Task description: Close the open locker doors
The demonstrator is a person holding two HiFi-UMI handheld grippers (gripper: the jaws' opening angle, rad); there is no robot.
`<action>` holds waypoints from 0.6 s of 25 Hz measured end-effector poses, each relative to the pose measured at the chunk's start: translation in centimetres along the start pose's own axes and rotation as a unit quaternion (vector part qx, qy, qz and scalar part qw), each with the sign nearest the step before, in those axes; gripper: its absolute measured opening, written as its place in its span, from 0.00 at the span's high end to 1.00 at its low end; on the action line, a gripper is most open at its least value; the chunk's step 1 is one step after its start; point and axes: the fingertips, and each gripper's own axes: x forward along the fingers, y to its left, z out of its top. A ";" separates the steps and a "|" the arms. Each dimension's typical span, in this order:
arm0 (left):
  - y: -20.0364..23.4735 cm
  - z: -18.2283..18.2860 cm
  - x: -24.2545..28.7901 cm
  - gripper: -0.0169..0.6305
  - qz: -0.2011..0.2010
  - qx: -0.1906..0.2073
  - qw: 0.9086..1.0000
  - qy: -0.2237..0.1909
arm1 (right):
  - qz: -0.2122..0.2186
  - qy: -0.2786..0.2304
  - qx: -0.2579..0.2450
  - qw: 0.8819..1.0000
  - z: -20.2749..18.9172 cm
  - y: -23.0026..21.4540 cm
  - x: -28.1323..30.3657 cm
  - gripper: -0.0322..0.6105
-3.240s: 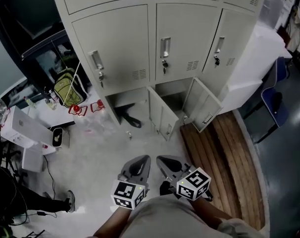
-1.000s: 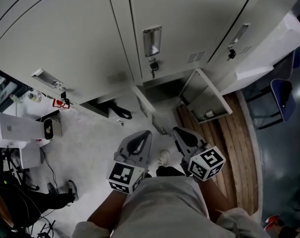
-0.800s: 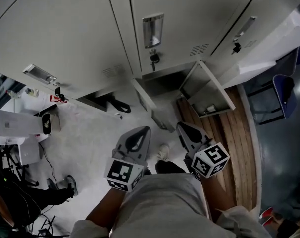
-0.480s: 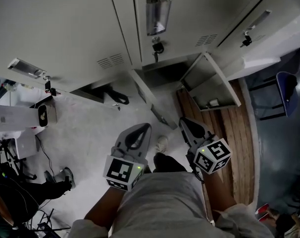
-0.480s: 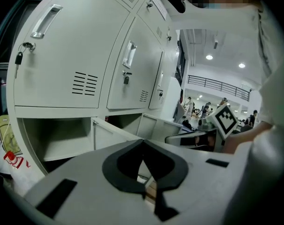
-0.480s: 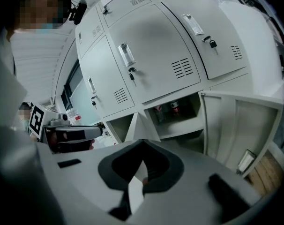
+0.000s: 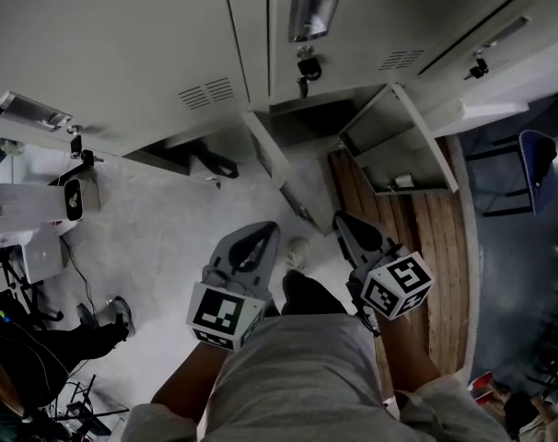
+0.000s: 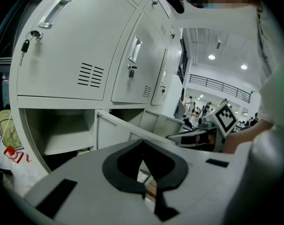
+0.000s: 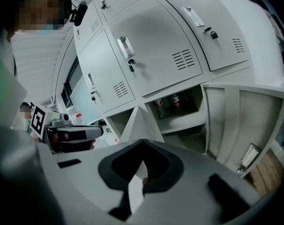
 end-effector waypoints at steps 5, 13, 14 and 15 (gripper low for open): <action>1.1 -0.5 -0.7 0.95 0.011 -0.003 1.000 0.001 | 0.009 0.008 -0.005 1.000 -0.3 1.0 0.7 0.91; 2.9 -1.4 -2.8 0.95 0.029 -0.016 0.999 -0.002 | 0.038 0.023 -0.017 0.999 -0.6 3.9 2.9 0.91; 3.2 -1.6 -3.1 0.95 0.032 -0.018 0.999 -0.002 | 0.043 0.024 -0.019 0.999 -0.6 4.4 3.2 0.91; 3.5 -1.7 -3.5 0.95 0.035 -0.019 0.999 -0.001 | 0.048 0.025 -0.021 0.998 -0.6 4.9 3.6 0.91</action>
